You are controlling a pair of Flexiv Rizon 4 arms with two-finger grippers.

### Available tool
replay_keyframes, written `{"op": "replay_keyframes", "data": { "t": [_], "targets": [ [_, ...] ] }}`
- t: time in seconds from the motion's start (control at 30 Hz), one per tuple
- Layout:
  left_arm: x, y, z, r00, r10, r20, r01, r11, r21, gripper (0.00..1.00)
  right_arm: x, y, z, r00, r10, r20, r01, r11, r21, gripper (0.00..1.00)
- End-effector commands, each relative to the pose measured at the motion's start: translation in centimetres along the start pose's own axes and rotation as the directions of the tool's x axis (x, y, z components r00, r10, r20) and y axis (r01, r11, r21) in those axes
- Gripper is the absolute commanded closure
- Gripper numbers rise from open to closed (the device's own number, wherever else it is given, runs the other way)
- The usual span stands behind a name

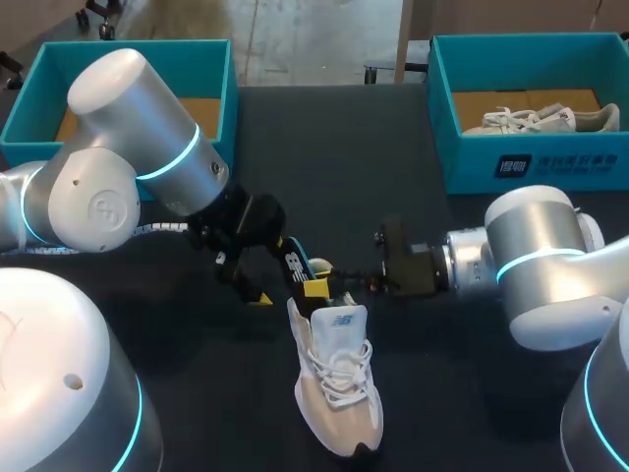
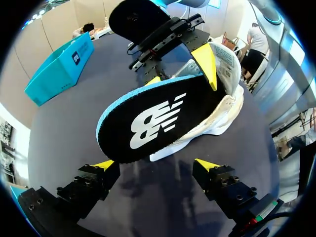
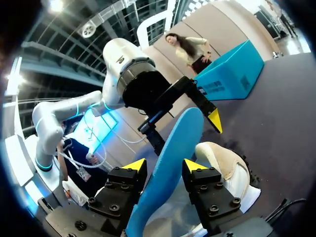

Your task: Take the shoe out of the shoebox, open the shoe tongue, remove and reinsert the insole, then place the shoe into the shoebox

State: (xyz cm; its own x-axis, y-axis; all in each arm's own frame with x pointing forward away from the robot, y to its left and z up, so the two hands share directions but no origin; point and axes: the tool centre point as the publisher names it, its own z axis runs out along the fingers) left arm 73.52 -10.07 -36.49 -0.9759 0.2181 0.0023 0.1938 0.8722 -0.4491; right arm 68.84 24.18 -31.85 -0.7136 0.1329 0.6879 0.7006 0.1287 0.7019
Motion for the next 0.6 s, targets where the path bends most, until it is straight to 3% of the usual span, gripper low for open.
{"op": "replay_keyframes", "data": {
  "t": [0.03,0.3,0.6],
  "targets": [
    [0.1,0.1,0.0,1.000,0.001,0.002,-0.001,1.000,0.002,0.00,0.0,0.8,0.6,0.998,0.025,0.053,-0.027,0.999,0.038,0.53],
    [0.1,0.1,0.0,1.000,0.001,0.002,-0.001,1.000,0.002,0.00,-0.8,0.8,0.9,0.983,0.072,0.170,-0.086,0.994,0.074,0.56],
    [0.1,0.1,0.0,1.000,0.001,0.002,-0.001,1.000,0.002,0.00,-0.6,-0.4,0.0,0.977,0.099,0.190,-0.110,0.993,0.048,0.61]
  ]
}}
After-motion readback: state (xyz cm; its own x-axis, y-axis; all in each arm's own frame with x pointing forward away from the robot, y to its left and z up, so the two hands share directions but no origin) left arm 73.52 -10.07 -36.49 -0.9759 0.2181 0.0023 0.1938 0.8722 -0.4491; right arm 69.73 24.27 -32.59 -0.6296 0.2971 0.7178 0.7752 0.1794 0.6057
